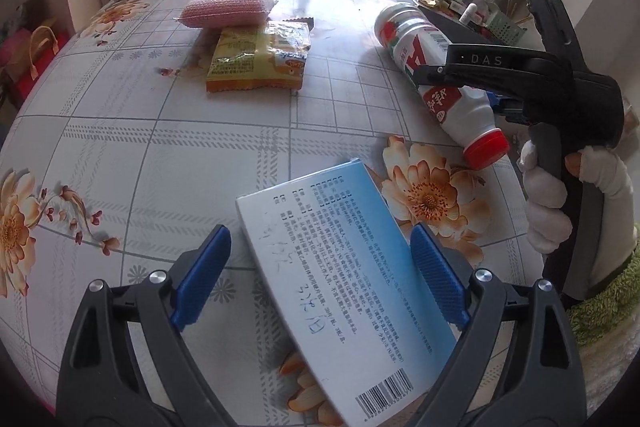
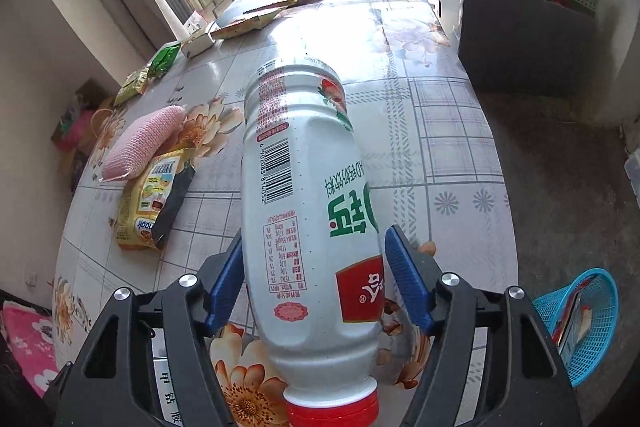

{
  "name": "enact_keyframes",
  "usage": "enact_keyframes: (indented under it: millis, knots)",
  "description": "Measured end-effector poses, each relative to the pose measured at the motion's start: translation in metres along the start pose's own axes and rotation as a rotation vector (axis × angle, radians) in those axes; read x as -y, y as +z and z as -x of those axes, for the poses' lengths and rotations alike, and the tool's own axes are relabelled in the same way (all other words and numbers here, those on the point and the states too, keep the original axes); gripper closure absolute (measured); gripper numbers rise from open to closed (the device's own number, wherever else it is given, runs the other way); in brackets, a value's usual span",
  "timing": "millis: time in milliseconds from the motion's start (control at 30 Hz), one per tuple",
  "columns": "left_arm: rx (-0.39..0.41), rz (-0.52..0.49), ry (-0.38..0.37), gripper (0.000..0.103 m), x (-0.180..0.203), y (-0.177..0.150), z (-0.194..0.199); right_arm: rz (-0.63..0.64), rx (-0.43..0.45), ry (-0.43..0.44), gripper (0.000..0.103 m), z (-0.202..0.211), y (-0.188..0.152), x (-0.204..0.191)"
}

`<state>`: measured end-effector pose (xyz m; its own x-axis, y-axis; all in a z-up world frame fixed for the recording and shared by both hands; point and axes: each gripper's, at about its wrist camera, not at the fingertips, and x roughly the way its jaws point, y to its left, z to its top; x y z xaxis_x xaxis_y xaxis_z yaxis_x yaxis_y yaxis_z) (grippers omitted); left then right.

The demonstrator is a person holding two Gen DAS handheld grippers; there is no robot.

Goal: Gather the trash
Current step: 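Grasp the medicine box with the left tool while the right tool releases it, then grasp the white-red drink bottle with the right tool while the left tool holds the box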

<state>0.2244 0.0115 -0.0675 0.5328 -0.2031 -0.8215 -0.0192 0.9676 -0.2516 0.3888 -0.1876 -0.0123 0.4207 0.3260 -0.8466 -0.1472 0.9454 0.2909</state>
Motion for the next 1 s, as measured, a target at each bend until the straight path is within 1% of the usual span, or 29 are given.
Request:
enact_keyframes:
  millis: [133,333,400,467,600,667,733,800,833,900,967,1000]
  knots:
    - [-0.013,0.004,-0.021,0.016,-0.011,-0.004,0.004,-0.077,-0.027,0.041,0.045,0.017,-0.031,0.011]
    - [-0.035,0.028,-0.036,0.016,-0.029,-0.014,0.014,-0.16,-0.042,0.075,0.045,0.059,-0.11,0.025]
    - [-0.04,0.041,-0.037,0.016,-0.033,-0.016,0.016,-0.177,-0.037,0.071,0.045,0.072,-0.132,0.027]
    - [-0.036,0.057,-0.032,0.016,-0.036,-0.017,0.019,-0.178,-0.026,0.054,0.045,0.081,-0.147,0.027]
    - [-0.027,0.12,-0.031,0.016,-0.04,-0.021,0.024,-0.166,-0.009,0.042,0.042,0.087,-0.158,0.026]
    - [-0.021,0.157,-0.017,0.016,-0.04,-0.024,0.025,-0.165,0.001,0.037,0.04,0.088,-0.159,0.026]
    - [-0.014,0.195,0.037,0.016,-0.035,-0.03,0.024,-0.174,0.013,0.037,0.04,0.088,-0.159,0.027]
    - [0.001,0.239,0.06,0.015,-0.029,-0.037,0.024,-0.186,0.02,0.042,0.04,0.088,-0.16,0.029]
    - [0.015,0.254,0.083,0.014,-0.025,-0.039,0.025,-0.192,0.023,0.043,0.04,0.087,-0.16,0.031]
    - [0.038,0.253,0.124,0.014,-0.018,-0.04,0.026,-0.193,0.023,0.047,0.04,0.087,-0.161,0.03]
    - [0.041,0.256,0.137,0.014,-0.013,-0.04,0.026,-0.184,0.019,0.046,0.04,0.085,-0.163,0.027]
    - [0.035,0.264,0.123,0.014,-0.012,-0.04,0.026,-0.18,0.018,0.047,0.039,0.085,-0.163,0.025]
